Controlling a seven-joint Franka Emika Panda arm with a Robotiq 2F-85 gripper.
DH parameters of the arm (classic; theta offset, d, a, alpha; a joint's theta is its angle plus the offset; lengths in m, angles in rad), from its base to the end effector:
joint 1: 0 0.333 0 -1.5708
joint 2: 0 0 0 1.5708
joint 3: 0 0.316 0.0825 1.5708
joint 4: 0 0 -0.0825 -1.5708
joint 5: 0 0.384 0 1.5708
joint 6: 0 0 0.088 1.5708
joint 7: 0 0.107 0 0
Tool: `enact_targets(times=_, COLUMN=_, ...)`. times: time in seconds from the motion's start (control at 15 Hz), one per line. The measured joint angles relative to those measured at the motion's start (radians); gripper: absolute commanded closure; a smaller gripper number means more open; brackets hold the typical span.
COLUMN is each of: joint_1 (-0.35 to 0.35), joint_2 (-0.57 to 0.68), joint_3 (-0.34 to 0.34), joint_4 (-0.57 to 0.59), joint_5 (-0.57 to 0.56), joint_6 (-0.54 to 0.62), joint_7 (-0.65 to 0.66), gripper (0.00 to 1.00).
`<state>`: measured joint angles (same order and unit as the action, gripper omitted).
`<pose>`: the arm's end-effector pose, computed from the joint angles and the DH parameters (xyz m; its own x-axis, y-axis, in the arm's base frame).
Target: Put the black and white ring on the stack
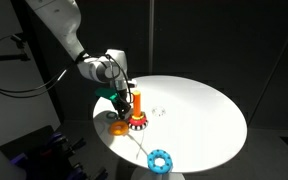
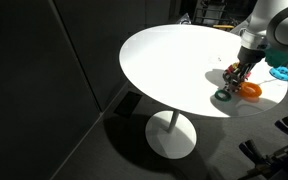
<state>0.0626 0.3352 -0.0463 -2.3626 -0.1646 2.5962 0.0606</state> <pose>0.4976 0.0103 0.1775 0.9899 0.0972 -0.1028 0.1068 -0.9900 0.0918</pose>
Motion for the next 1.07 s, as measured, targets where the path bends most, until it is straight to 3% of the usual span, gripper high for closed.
enact_targets(times=1.07, joint_1=0.005, joint_2=-0.136, joint_3=-0.003, joint_4=-0.009, joint_5=0.000, joint_6=-0.009, joint_7=0.037, gripper=0.93)
